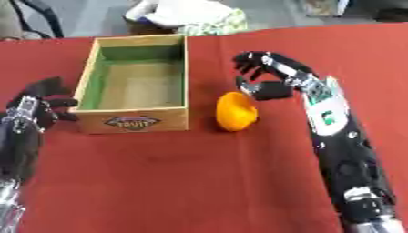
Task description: Pick up objects on the table and place them in the box.
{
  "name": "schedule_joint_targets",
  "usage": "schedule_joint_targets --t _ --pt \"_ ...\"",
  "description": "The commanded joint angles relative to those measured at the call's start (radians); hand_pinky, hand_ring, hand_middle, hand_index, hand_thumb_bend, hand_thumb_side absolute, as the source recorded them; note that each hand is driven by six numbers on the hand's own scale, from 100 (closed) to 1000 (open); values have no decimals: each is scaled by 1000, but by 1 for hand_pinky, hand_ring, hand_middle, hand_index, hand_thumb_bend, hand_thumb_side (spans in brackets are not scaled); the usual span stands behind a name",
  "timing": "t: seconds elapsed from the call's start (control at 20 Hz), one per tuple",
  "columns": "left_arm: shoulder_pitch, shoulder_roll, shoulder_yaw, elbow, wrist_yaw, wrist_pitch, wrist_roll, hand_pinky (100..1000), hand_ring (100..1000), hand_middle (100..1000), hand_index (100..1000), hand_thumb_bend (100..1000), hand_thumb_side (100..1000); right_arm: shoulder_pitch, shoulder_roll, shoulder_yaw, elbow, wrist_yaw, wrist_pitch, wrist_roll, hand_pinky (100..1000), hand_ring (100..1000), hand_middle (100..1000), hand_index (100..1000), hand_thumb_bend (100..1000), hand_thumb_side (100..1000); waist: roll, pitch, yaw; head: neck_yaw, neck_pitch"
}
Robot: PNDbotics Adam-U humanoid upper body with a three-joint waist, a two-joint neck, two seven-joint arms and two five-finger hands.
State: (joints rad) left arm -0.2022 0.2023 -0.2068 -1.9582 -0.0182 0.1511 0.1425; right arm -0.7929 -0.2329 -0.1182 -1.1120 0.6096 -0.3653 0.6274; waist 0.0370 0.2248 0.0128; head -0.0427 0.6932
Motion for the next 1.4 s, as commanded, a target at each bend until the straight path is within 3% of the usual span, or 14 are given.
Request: schedule_joint_targets --t 0.05,0.5,0.8,1.05,1.4 --pt "-7 5 3 -11 1 -1 -1 616 700 704 837 100 857 -26 -7 9 7 39 -18 -4 717 804 788 919 100 473 -2 -16 1 -1 -7" --pt "-8 5 2 -11 0 -1 -3 615 700 705 837 100 857 -30 -1 24 41 84 -46 -5 720 805 791 919 100 489 -2 -16 1 -2 -6" --pt "-9 6 1 -10 1 -1 -4 615 700 705 837 100 857 -29 -10 41 74 107 -76 50 727 807 795 920 100 569 -4 -17 2 -3 -5" --pt "-10 6 1 -11 1 -1 -4 615 700 705 837 100 859 -26 -16 30 65 94 -81 62 725 804 791 920 100 551 -4 -17 1 -2 -5" --pt "-9 7 1 -11 1 -1 -3 614 701 706 838 100 860 -27 -42 46 70 68 -99 101 732 807 797 922 100 604 -6 -19 1 -1 -4"
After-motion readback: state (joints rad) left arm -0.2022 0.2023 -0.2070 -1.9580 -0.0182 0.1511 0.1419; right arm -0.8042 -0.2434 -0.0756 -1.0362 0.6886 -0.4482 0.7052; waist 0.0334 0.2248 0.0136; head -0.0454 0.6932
